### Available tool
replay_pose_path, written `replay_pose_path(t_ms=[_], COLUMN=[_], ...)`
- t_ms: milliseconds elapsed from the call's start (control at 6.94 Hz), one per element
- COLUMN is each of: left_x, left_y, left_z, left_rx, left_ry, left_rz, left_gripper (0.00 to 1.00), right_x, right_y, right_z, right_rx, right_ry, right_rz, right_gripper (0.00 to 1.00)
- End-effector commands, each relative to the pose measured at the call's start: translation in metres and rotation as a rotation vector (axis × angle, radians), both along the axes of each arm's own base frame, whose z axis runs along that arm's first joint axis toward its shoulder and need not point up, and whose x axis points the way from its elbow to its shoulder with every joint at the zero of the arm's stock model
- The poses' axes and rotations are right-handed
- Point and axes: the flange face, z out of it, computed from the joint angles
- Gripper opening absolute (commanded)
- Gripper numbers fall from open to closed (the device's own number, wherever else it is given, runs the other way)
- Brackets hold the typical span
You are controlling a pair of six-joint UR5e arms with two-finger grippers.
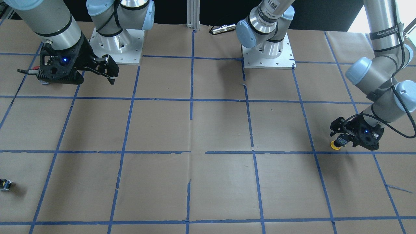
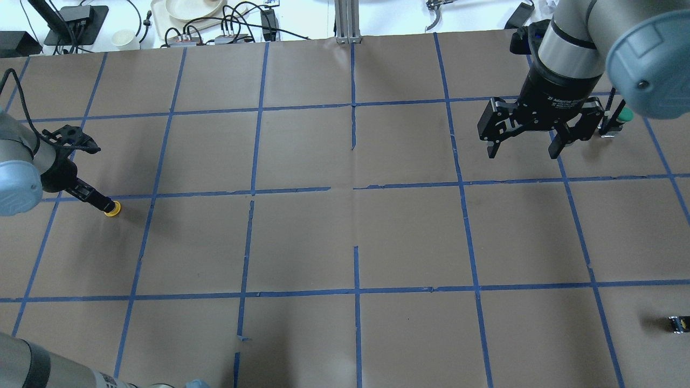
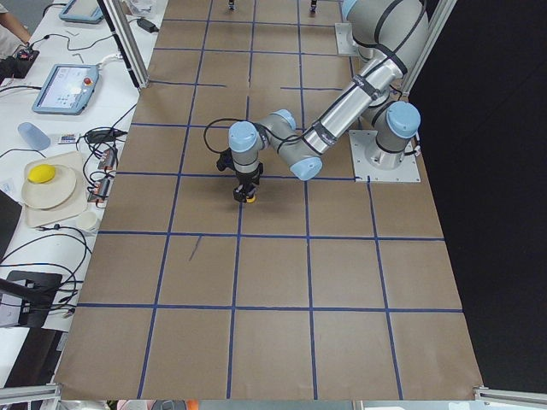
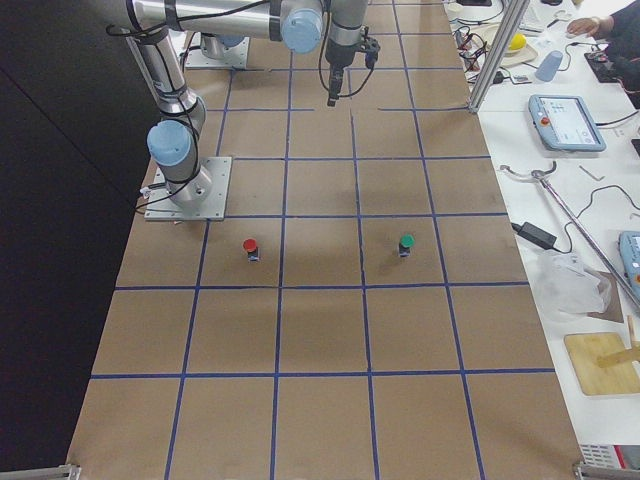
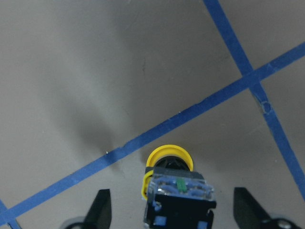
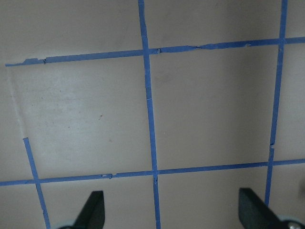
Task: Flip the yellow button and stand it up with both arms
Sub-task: 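Close the left gripper on the yellow button's base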
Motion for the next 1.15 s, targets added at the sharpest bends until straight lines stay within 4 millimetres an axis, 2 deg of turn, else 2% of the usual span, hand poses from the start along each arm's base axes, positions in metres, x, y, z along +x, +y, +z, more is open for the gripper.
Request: replay_pose_path(t_ms=[0,144,432,577,721,1009], left_x=[-0.008,-0.006,-0.005,-0.005,-0.005,-0.006], left_y=[0.001,0.001,-0.001,-0.001,-0.002,-0.019], left_z=[0.011,0.011,0.008,0.008,0.009,0.036], left_rx=[0.002,0.003,0.005,0.005,0.001,-0.047], left_ry=[0.008,0.007,0.012,0.01,0.013,-0.009], left_rz=[-0.003,-0.012,-0.017,-0.022,-0.022,-0.051], left_gripper=[0.87,0.79,0.56,0.49,0.27,0.1], right_x=[-0.003,-0.003,-0.003,-0.003,-0.003,-0.007], right_y=[-0.012,-0.012,-0.012,-0.012,-0.013,-0.014], right_z=[-0.009,-0.01,-0.009,-0.009,-0.01,-0.011], right_rx=[-0.013,-0.011,-0.014,-0.017,-0.017,-0.014], right_ry=[0.008,0.009,0.009,0.01,0.006,0.014], right_rz=[-0.004,-0.004,-0.004,-0.004,-0.005,0.0], right_gripper=[1.0,1.0,1.0,1.0,1.0,1.0])
